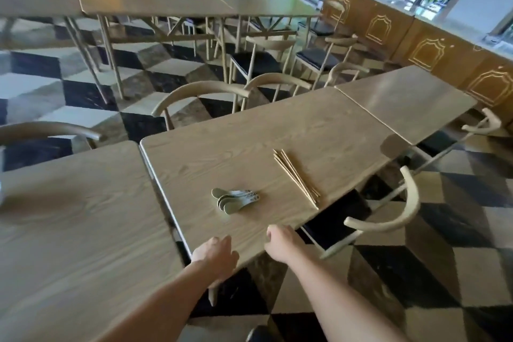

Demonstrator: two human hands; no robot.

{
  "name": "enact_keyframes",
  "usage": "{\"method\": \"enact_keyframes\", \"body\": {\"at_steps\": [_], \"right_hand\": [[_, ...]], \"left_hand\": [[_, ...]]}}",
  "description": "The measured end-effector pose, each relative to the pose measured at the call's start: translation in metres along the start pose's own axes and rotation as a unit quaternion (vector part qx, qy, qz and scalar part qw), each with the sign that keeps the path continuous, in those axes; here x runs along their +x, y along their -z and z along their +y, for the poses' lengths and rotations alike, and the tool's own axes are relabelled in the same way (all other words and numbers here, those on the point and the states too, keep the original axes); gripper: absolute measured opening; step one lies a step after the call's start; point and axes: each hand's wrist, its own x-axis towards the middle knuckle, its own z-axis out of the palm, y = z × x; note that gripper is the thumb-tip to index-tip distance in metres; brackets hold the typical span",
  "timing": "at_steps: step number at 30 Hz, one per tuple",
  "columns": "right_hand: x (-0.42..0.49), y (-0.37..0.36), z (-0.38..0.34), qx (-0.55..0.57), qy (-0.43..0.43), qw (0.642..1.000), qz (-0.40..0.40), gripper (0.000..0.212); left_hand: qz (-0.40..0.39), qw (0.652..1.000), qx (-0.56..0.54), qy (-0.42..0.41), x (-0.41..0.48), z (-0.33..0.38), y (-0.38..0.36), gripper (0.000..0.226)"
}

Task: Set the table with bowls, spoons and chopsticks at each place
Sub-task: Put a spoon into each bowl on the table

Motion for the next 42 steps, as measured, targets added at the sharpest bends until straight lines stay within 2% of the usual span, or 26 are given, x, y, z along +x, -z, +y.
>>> {"method": "enact_keyframes", "body": {"at_steps": [6,8,10,12,14,16,17,19,21,23,28,29,33,35,37,39,42], "right_hand": [[0.098,0.024,-0.019,-0.073,0.121,0.989,-0.041,0.036],[0.138,0.026,-0.025,-0.111,0.172,0.978,-0.051,0.039],[0.174,0.026,-0.029,-0.160,0.221,0.960,-0.059,0.042],[0.203,0.026,-0.030,-0.195,0.257,0.944,-0.075,0.044],[0.228,0.029,-0.031,-0.215,0.289,0.929,-0.086,0.043],[0.249,0.028,-0.034,-0.225,0.322,0.914,-0.101,0.046],[0.259,0.026,-0.035,-0.233,0.333,0.907,-0.114,0.050],[0.272,0.019,-0.037,-0.244,0.348,0.894,-0.140,0.058],[0.282,0.011,-0.039,-0.250,0.361,0.886,-0.149,0.057],[0.286,0.004,-0.041,-0.245,0.367,0.884,-0.152,0.053],[0.284,-0.008,-0.038,-0.214,0.354,0.889,-0.195,0.036],[0.283,-0.008,-0.038,-0.211,0.346,0.892,-0.201,0.035],[0.281,-0.005,-0.040,-0.182,0.287,0.899,-0.277,0.030],[0.274,-0.001,-0.041,-0.113,0.254,0.901,-0.334,0.020],[0.258,0.003,-0.043,-0.017,0.210,0.884,-0.417,0.017],[0.238,0.010,-0.047,0.047,0.173,0.855,-0.487,0.016],[0.197,0.019,-0.058,0.091,0.167,0.783,-0.593,0.015]], "left_hand": [[0.003,0.990,-0.074,0.119,0.049,0.011,-0.006,0.027],[-0.004,0.975,-0.125,0.183,0.074,0.018,-0.007,0.030],[-0.004,0.944,-0.211,0.254,0.098,0.025,-0.011,0.030],[0.007,0.877,-0.344,0.335,0.118,0.033,-0.018,0.026],[0.040,0.756,-0.514,0.403,0.133,0.045,-0.026,0.022],[0.069,0.630,-0.644,0.429,0.146,0.058,-0.032,0.018],[0.087,0.583,-0.684,0.430,0.152,0.063,-0.032,0.018],[0.126,0.515,-0.731,0.430,0.163,0.070,-0.032,0.019],[0.167,0.449,-0.766,0.428,0.175,0.074,-0.030,0.015],[0.194,0.401,-0.791,0.419,0.183,0.076,-0.025,0.014],[0.218,0.349,-0.826,0.386,0.189,0.080,-0.013,0.032],[0.220,0.347,-0.829,0.379,0.188,0.080,-0.014,0.033],[0.208,0.378,-0.828,0.359,0.176,0.080,-0.012,0.029],[0.221,0.377,-0.822,0.366,0.169,0.081,-0.011,0.021],[0.252,0.354,-0.815,0.384,0.157,0.080,-0.009,0.009],[0.270,0.322,-0.817,0.395,0.135,0.079,-0.008,0.020],[0.231,0.279,-0.865,0.346,0.090,0.077,-0.004,0.027]]}}
